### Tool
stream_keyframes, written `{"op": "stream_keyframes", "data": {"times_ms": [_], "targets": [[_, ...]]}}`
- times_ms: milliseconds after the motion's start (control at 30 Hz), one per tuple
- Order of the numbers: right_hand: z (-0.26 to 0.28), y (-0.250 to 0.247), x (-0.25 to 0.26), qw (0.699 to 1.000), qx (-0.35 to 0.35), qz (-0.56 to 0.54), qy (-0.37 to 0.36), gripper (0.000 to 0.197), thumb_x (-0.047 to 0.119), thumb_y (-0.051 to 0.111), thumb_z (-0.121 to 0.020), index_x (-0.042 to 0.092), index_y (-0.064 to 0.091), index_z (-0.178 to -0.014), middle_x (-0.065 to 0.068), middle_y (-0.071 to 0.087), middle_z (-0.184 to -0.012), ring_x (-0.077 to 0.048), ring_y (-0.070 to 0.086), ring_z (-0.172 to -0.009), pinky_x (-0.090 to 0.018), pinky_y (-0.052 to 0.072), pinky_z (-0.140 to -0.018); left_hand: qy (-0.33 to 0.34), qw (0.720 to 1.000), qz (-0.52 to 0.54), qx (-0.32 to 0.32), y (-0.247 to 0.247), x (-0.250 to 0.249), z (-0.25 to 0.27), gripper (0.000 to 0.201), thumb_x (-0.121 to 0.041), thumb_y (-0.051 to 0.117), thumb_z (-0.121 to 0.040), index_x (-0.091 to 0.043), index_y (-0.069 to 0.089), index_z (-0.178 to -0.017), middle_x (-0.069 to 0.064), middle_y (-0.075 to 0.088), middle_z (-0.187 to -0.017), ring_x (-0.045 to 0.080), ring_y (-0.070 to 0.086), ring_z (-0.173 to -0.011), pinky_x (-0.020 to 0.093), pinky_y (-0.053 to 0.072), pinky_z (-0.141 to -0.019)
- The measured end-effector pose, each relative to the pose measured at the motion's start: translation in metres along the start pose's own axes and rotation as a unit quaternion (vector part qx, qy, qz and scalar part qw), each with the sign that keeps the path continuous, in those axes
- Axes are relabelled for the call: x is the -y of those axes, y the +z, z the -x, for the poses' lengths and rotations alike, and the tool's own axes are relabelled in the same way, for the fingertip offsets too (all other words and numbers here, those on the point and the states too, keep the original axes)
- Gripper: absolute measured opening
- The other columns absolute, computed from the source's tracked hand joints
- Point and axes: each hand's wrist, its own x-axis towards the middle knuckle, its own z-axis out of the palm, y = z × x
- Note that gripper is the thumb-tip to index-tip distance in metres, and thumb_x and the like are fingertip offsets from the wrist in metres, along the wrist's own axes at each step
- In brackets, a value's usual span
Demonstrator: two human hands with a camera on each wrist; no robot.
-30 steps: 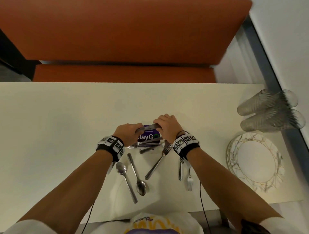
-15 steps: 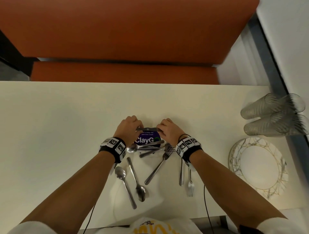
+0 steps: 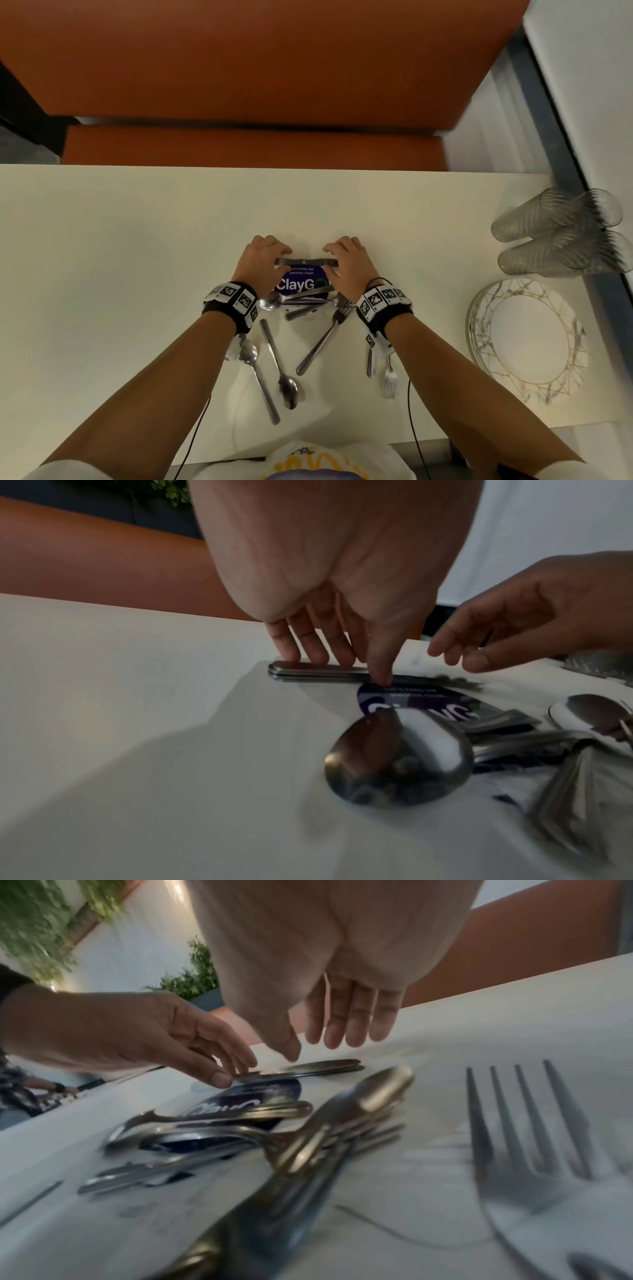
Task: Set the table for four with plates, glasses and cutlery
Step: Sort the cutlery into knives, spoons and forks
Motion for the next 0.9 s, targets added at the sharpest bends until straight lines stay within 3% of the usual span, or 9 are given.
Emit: {"op": "stream_keyframes", "data": {"times_ms": [100,200,367,500,733,900], "targets": [[0.012,0.001,0.017,0.998,-0.053,-0.022,-0.019,0.023,0.014,0.062,-0.089,0.014,0.066,-0.112,-0.001,0.062,-0.107,-0.021,0.051,-0.104,-0.037,0.048,-0.093,-0.002,0.998,0.008,-0.064,-0.005,0.002,0.016,0.027,-0.017,0.077,-0.087,-0.018,0.073,-0.114,-0.001,0.070,-0.109,0.023,0.057,-0.103,0.038,0.047,-0.094],[0.022,0.012,0.035,0.998,0.001,-0.012,-0.062,0.025,0.012,0.062,-0.087,0.016,0.067,-0.112,0.002,0.063,-0.107,-0.020,0.051,-0.105,-0.038,0.046,-0.096,-0.026,0.990,0.044,-0.132,-0.005,0.004,0.041,0.021,-0.009,0.070,-0.090,-0.020,0.073,-0.108,-0.005,0.069,-0.105,0.018,0.057,-0.099,0.035,0.047,-0.091],[0.026,0.028,0.055,0.985,0.117,0.067,-0.109,0.023,0.022,0.064,-0.092,0.018,0.068,-0.114,0.000,0.062,-0.116,-0.023,0.049,-0.116,-0.039,0.041,-0.104,-0.093,0.978,0.094,-0.159,-0.003,0.013,0.084,0.021,-0.010,0.059,-0.099,-0.023,0.072,-0.109,-0.008,0.068,-0.107,0.015,0.056,-0.098,0.035,0.050,-0.092],[0.026,0.030,0.061,0.986,0.099,0.072,-0.115,0.015,0.018,0.064,-0.094,0.011,0.070,-0.106,-0.006,0.066,-0.109,-0.027,0.055,-0.106,-0.044,0.048,-0.095,-0.122,0.967,0.129,-0.181,-0.007,0.016,0.109,0.021,-0.009,0.057,-0.100,-0.021,0.072,-0.109,-0.008,0.069,-0.104,0.016,0.058,-0.094,0.034,0.051,-0.089],[0.028,0.024,0.068,0.997,0.042,0.039,-0.043,0.013,0.008,0.060,-0.095,0.005,0.071,-0.098,-0.011,0.069,-0.105,-0.028,0.059,-0.103,-0.041,0.048,-0.093,-0.156,0.944,0.214,-0.196,-0.012,0.015,0.129,0.024,-0.004,0.057,-0.098,-0.020,0.071,-0.110,-0.006,0.072,-0.104,0.014,0.065,-0.091,0.031,0.055,-0.083],[0.035,0.023,0.074,0.999,0.021,-0.013,0.036,0.010,0.011,0.060,-0.096,0.014,0.069,-0.097,-0.003,0.065,-0.103,-0.020,0.059,-0.098,-0.032,0.052,-0.088,-0.180,0.936,0.253,-0.166,-0.013,0.008,0.141,0.023,-0.006,0.058,-0.099,-0.023,0.070,-0.107,-0.005,0.073,-0.101,0.015,0.065,-0.090,0.027,0.054,-0.084]]}}
